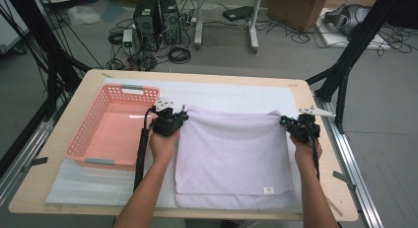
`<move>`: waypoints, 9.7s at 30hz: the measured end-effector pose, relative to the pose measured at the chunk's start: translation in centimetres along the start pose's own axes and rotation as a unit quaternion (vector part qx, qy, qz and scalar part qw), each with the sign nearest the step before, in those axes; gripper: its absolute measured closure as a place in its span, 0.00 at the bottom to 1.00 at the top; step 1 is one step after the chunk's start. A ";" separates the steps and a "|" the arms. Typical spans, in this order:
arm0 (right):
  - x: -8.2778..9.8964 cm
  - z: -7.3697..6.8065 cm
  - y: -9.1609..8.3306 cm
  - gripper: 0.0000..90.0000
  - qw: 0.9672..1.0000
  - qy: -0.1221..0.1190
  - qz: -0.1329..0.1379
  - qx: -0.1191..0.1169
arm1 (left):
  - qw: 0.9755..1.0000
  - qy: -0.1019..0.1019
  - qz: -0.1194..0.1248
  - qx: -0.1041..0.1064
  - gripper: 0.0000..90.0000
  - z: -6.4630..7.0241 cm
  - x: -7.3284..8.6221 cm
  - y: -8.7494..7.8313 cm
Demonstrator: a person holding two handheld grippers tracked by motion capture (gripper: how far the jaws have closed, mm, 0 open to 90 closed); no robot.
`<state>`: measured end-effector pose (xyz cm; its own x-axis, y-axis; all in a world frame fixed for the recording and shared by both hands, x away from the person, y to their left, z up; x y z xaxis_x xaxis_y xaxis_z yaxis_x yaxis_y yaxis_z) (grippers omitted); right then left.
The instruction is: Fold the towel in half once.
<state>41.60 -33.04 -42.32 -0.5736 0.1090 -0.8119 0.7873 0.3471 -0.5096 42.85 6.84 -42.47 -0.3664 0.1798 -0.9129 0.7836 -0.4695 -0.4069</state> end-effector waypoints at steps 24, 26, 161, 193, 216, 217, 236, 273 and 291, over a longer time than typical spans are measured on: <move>-0.7 1.1 1.6 0.64 0.999 0.043 -0.029 0.013 | 1.000 -0.007 -0.013 0.025 0.42 -0.5 0.3 1.1; -0.8 0.9 1.1 0.63 0.999 0.042 -0.026 0.010 | 0.999 -0.008 -0.016 0.031 0.42 -0.2 0.7 0.9; 14.3 -1.8 -10.9 0.93 0.993 -0.013 -0.119 -0.020 | 0.983 0.092 -0.102 0.118 0.63 7.9 11.6 -11.4; 15.2 -3.5 -17.1 0.68 0.993 0.000 -0.109 -0.046 | 0.979 0.047 -0.057 0.191 0.58 7.5 10.9 -16.2; 7.1 0.1 -0.6 0.97 0.994 -0.002 -0.100 0.036 | 0.990 0.021 -0.051 0.130 0.49 4.3 6.6 -5.8; 6.9 0.3 -0.8 0.97 0.992 -0.024 -0.104 0.065 | 0.990 0.023 -0.050 0.127 0.49 4.2 6.3 -5.4; 4.3 1.5 -0.9 0.60 0.997 0.009 -0.072 0.008 | 0.997 0.026 -0.035 0.061 0.44 0.0 1.6 3.2; 1.0 0.1 5.4 0.95 0.996 -0.039 -0.075 0.002 | 0.998 0.049 -0.032 -0.038 0.96 -1.2 1.3 4.4; 2.6 -2.0 5.6 0.68 0.986 -0.046 -0.146 -0.065 | 0.995 0.059 -0.074 0.016 0.85 -0.1 3.4 3.9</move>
<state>44.09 -28.95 -46.69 -0.7442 -0.0959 -0.6611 0.5525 0.4679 -0.6898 44.71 5.67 -47.16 -0.4127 0.3484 -0.8416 0.7082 -0.4583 -0.5370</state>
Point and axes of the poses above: each handheld gripper's, and its own axes: y roughly forward along the jaws, x roughly out of its underside, z roughly to its right, the point moved 5 cm from there along y, roughly forward along the jaws, and after that the axes turned 14 degrees about y, right-handed, at the moved point
